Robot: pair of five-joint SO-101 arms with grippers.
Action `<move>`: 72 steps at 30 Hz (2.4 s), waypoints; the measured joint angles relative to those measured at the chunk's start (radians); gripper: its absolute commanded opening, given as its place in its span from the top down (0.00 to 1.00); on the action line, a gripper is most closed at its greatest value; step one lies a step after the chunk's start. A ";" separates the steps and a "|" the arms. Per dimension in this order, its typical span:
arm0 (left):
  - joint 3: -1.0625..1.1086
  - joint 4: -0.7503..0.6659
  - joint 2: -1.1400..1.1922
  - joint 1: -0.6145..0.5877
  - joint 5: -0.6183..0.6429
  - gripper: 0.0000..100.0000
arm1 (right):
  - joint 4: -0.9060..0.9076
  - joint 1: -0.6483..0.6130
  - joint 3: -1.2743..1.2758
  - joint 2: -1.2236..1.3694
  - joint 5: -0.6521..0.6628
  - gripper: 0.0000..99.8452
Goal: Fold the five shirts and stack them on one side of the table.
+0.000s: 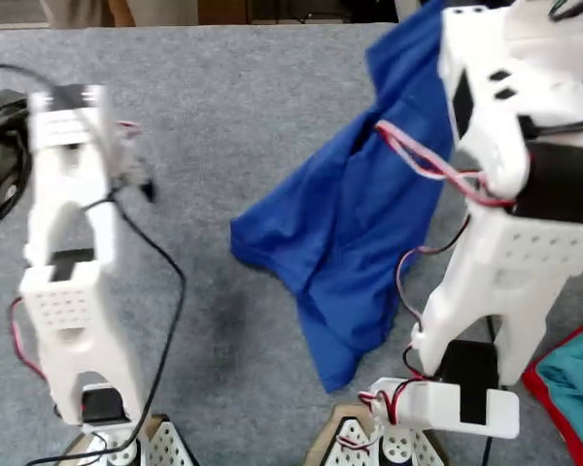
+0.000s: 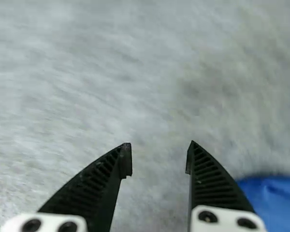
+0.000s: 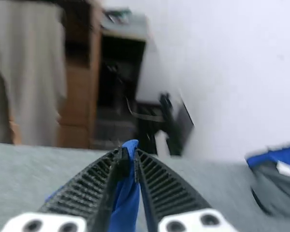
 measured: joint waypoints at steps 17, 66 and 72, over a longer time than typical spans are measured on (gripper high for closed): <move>0.044 0.000 0.000 0.589 0.204 0.80 | -0.175 0.196 0.488 0.032 0.161 0.99; 0.203 -0.222 0.000 0.766 -0.327 0.81 | -0.345 0.272 0.609 0.124 0.161 0.99; 0.203 -0.227 0.000 0.764 -0.327 0.93 | -0.345 0.272 0.609 0.124 0.161 0.99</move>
